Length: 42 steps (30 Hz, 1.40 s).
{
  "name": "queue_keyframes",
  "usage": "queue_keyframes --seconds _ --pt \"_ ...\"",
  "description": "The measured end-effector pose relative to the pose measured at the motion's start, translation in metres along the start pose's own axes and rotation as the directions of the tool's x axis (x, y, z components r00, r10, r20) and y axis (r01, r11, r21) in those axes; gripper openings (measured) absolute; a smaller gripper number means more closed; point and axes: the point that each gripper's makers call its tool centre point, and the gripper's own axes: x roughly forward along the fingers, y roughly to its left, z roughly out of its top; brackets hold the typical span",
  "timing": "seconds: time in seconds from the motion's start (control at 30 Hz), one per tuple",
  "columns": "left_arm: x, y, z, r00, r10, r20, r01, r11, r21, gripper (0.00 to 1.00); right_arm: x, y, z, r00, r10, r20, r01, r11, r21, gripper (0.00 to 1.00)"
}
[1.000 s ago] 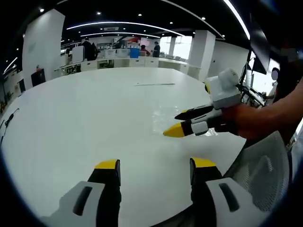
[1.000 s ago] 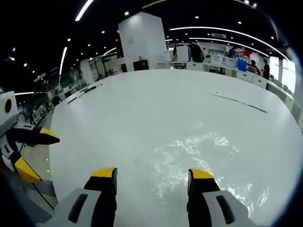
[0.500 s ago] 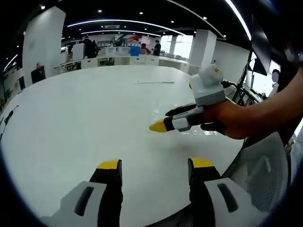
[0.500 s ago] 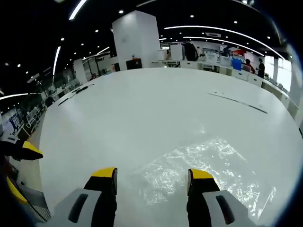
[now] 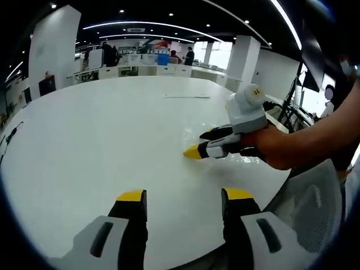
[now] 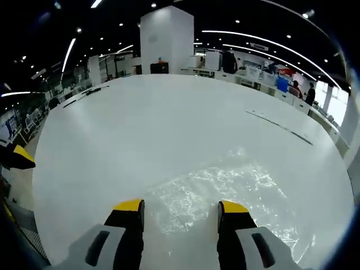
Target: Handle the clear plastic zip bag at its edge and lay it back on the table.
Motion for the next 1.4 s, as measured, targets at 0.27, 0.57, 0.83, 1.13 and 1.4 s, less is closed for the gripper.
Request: queue_keyframes --seconds 0.27,0.57,0.83,1.13,1.4 --pt "0.001 0.0 -0.001 1.0 -0.003 -0.005 0.003 1.0 0.003 0.51 0.007 -0.004 0.0 1.0 0.024 -0.001 -0.024 1.0 -0.019 0.37" --pt "0.001 -0.002 -0.001 1.0 -0.001 -0.006 0.001 1.0 0.016 0.49 0.008 -0.002 -0.001 0.998 0.061 -0.009 -0.061 0.998 -0.015 0.18" --pt "0.0 0.0 -0.001 1.0 0.005 -0.006 -0.005 1.0 0.024 0.39 0.005 -0.002 -0.002 0.997 0.074 -0.028 -0.073 0.997 0.02 0.09" --pt "-0.002 -0.001 0.002 1.0 0.016 0.006 -0.016 0.999 0.041 0.35 -0.007 -0.004 0.006 0.997 0.061 -0.048 -0.062 0.998 -0.02 0.0" --pt "-0.004 0.006 0.002 0.999 0.046 0.012 -0.047 0.998 0.052 0.19 -0.017 0.001 0.014 0.996 0.081 -0.025 -0.082 0.996 -0.036 0.0"
